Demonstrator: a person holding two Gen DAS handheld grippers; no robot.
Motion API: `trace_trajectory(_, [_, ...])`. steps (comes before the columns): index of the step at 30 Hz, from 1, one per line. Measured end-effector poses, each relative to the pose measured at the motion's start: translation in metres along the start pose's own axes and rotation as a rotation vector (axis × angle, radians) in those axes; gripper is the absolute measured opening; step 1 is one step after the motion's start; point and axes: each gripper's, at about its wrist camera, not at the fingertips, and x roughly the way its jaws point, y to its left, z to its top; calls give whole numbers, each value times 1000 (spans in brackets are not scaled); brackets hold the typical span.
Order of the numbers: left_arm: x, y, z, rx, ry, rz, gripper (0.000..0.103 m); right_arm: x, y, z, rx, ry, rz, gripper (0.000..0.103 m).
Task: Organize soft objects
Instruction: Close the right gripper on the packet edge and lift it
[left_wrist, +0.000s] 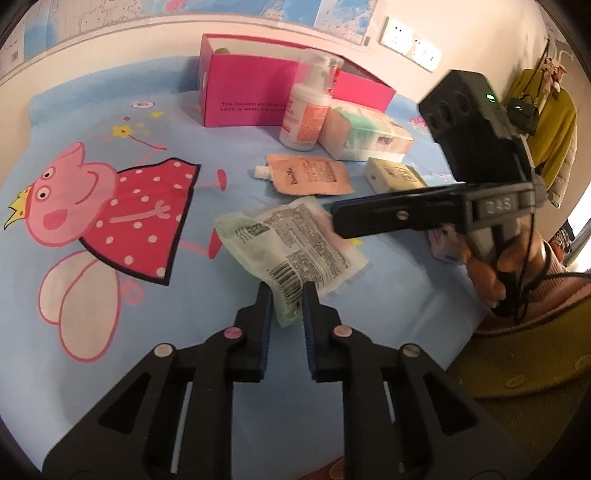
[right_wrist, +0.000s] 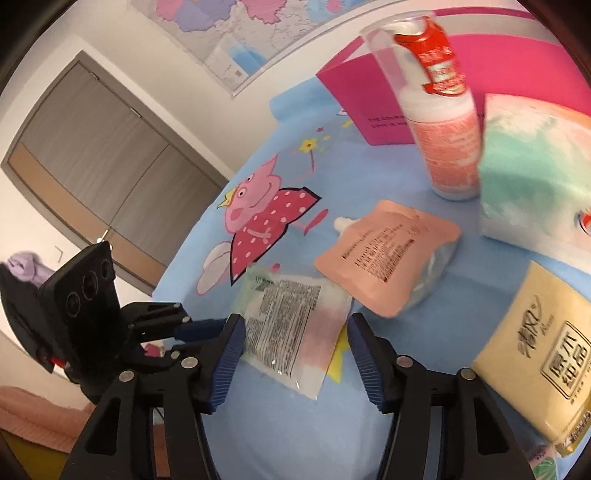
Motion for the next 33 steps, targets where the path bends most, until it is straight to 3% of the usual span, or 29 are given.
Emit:
trace_trajectory(7, [1,-4,-1,11,-2,8,18,4,1,0,-13,11,35,64])
trace_trajectory(9, [1,0,0,-6,4,10,18,3,-6,-1,29,13,88,54])
trace_trajectory(10, [1,2,0,-18,2,2,18,4,-8,-2,49,20,129,40])
trace_trajectory(12, [2,3,2,-31,7,-3,18,8,-9,-4,69,41,184,33])
trace_trajectory(16, [5,6,6,-53,28,7,18,8,-4,-2,48,26,139,32])
trace_trajectory(18, [5,10,7,-74,27,-5,18,4,-2,-1,22,11,65,33])
trace_trajectory(21, [5,8,7,-59,19,14,18,0,-4,-2,16,11,-5,37])
trace_trajectory(27, [-5,-17,-7,82,-33,92,17,-1,-5,-2,8,10,23,51])
trace_trajectory(33, [-10,-14,-18,59,-30,78,17,6,5,3,-38,10,24,71])
